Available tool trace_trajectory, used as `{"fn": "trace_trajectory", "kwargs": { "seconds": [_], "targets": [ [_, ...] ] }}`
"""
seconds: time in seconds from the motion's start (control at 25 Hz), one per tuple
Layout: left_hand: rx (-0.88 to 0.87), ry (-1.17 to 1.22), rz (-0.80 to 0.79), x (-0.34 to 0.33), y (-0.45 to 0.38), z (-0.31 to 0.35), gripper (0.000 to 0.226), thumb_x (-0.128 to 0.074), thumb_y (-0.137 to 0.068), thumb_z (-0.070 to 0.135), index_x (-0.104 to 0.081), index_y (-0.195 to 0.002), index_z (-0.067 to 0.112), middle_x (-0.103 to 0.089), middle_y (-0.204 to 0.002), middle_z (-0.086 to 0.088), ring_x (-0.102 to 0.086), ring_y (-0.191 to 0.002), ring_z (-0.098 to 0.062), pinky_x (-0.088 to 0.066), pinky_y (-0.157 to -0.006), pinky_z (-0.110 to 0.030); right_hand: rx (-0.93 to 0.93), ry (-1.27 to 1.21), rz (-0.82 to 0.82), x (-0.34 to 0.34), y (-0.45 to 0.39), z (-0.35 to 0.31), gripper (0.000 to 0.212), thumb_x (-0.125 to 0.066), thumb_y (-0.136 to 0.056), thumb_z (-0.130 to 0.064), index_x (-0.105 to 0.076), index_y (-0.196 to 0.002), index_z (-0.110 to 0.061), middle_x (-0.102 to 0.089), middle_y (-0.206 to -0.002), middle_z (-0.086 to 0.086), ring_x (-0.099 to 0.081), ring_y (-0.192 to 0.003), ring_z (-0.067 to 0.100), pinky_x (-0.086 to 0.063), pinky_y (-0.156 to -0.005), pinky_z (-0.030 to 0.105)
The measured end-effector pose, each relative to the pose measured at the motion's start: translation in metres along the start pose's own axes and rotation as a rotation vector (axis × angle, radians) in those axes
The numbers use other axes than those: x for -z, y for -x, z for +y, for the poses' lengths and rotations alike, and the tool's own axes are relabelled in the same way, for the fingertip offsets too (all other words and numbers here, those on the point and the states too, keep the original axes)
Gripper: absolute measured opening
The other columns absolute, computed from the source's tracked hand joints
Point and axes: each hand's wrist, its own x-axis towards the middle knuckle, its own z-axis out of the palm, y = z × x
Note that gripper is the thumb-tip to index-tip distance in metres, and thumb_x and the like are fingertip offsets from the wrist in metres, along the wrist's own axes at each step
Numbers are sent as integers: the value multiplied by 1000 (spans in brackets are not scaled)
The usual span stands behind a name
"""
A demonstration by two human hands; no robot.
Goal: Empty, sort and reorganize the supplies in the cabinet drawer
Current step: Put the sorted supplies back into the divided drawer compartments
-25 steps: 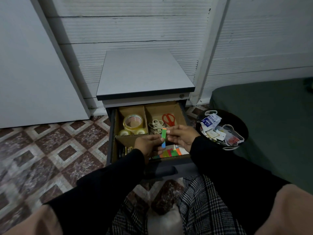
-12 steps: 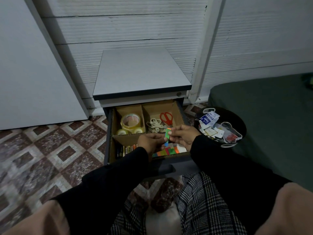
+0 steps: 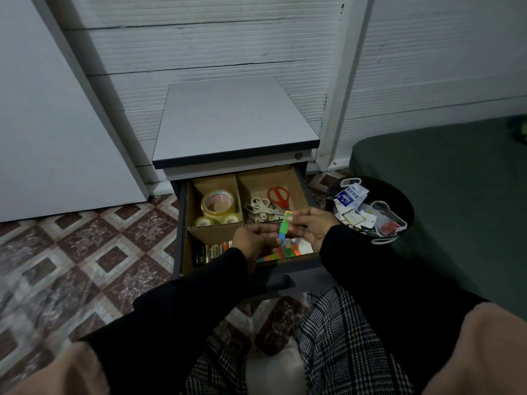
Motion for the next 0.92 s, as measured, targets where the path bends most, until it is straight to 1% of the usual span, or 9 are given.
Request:
{"fn": "trace_trajectory", "kwargs": {
  "seconds": [0.08,0.2,0.28,0.36,0.44,0.52,0.6,0.72,0.92],
  "targets": [
    [13,2,0,2,1,-1,20,-59,-82,-13,-62,-90,4,-62,-83,-6,-60,-69,-15,-53,-51,-15,-4,-15,25,2,-2,-1,24,-57,-84,13,-50,-70,-6,-59,-73,10,-60,-56,15,-52,-44,14],
    [16,20,43,8,2,-3,19,-58,-82,-14,-60,-84,5,-61,-81,-8,-59,-70,-17,-54,-54,-17,-38,17,57,6,-4,-3,24,-59,-85,9,-50,-71,-8,-62,-65,7,-60,-44,10,-51,-42,15],
    [3,46,106,13,-1,-5,18,-58,-82,-15,-59,-82,4,-61,-81,-9,-60,-70,-18,-55,-56,-19,-66,34,44,8,-3,-3,23,-60,-85,9,-50,-72,-8,-63,-63,6,-59,-52,13,-52,-43,15],
    [-18,62,137,14,-4,-2,19,-57,-82,-15,-58,-80,3,-60,-80,-9,-60,-69,-18,-55,-52,-18,-87,45,1,6,0,-1,23,-60,-84,10,-50,-72,-7,-61,-66,8,-58,-59,15,-53,-46,16],
    [-29,68,121,11,-6,1,20,-56,-83,-16,-57,-79,3,-60,-78,-10,-59,-68,-18,-54,-49,-16,-94,55,-54,3,3,0,24,-59,-84,11,-50,-72,-7,-60,-70,9,-62,-56,15,-54,-48,17],
    [-38,66,91,6,-6,3,20,-56,-83,-16,-59,-80,3,-61,-77,-10,-59,-68,-18,-54,-50,-16,-89,59,-79,0,3,1,24,-58,-85,12,-50,-71,-7,-61,-66,8,-64,-45,10,-54,-48,16],
    [-44,61,70,3,-6,3,17,-55,-84,-14,-62,-86,1,-62,-78,-10,-60,-69,-18,-55,-53,-16,-75,69,-79,-1,2,1,24,-57,-85,12,-50,-71,-7,-62,-62,6,-62,-41,7,-54,-47,15],
    [-29,79,52,2,-5,1,14,-55,-85,-12,-61,-93,-3,-63,-80,-8,-61,-71,-17,-55,-56,-17,-61,80,-65,1,0,0,24,-57,-85,12,-50,-70,-7,-59,-73,9,-62,-41,5,-53,-47,14],
    [-28,128,14,-3,-5,0,19,-52,-87,-13,-59,-105,-9,-63,-80,-8,-61,-71,-17,-55,-56,-16,-78,96,-51,3,-2,2,25,-58,-85,10,-49,-70,-8,-58,-72,7,-60,-46,8,-53,-48,14]
  ]
}}
